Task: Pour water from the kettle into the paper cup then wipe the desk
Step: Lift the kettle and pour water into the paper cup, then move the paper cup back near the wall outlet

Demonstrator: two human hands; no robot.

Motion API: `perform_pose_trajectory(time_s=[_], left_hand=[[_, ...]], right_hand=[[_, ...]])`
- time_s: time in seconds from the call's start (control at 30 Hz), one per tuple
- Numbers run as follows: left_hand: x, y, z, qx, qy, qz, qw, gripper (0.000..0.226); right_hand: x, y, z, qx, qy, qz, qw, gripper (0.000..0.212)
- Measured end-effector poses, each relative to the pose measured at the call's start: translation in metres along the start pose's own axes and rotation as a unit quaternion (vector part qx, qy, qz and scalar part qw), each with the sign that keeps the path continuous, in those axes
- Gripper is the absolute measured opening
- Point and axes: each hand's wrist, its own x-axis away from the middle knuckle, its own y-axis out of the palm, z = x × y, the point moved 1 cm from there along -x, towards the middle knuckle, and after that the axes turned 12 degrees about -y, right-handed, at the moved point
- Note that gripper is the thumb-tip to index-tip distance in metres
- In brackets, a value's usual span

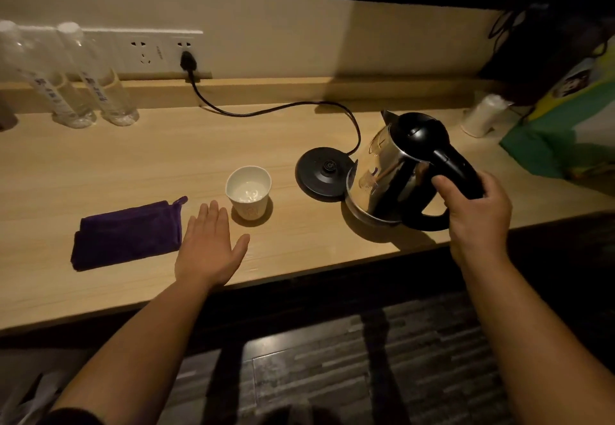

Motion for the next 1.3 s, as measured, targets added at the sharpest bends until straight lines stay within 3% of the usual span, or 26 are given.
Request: perform_pose_trajectory(time_s=[0.33,0.67,0.87,0.9,0.97,1.03,1.07,1.2,1.3], left_hand=[[0.000,-0.003,0.002,0.005,0.003,0.009,1.000,0.079],[-0.001,0.000,0.002,0.008,0.002,0.009,1.000,0.079],[-0.002,0.000,0.001,0.008,0.004,0.006,1.000,0.080],[-0.002,-0.001,0.001,0.009,0.004,0.002,1.000,0.080],[-0.001,-0.003,0.001,0.016,0.002,-0.004,1.000,0.080],[-0.001,-0.004,0.001,0.023,0.002,-0.011,1.000,0.081],[0.000,-0.005,0.001,0.031,0.002,-0.014,0.999,0.081],[0.002,-0.016,0.000,0.137,-0.019,-0.038,0.990,0.074],[0.004,-0.027,0.004,0.228,-0.064,-0.056,0.970,0.070]], right_hand=[[-0.014,0.000,0.027,-0.014,0.011,0.074,0.997,0.040],[-0.008,0.009,0.056,-0.008,0.021,0.048,0.999,0.038],[-0.006,0.004,0.054,0.046,0.008,0.002,0.999,0.055],[-0.003,0.003,0.051,0.088,-0.019,0.000,0.996,0.061],[0.011,0.008,0.041,0.184,-0.157,-0.010,0.970,0.064],[0.033,0.031,0.027,0.197,-0.281,-0.058,0.938,0.054],[0.046,0.047,0.022,0.169,-0.297,-0.103,0.934,0.046],[0.086,0.124,0.015,0.051,-0.147,-0.346,0.925,0.040],[0.093,0.171,0.021,0.021,-0.020,-0.415,0.909,0.054]])
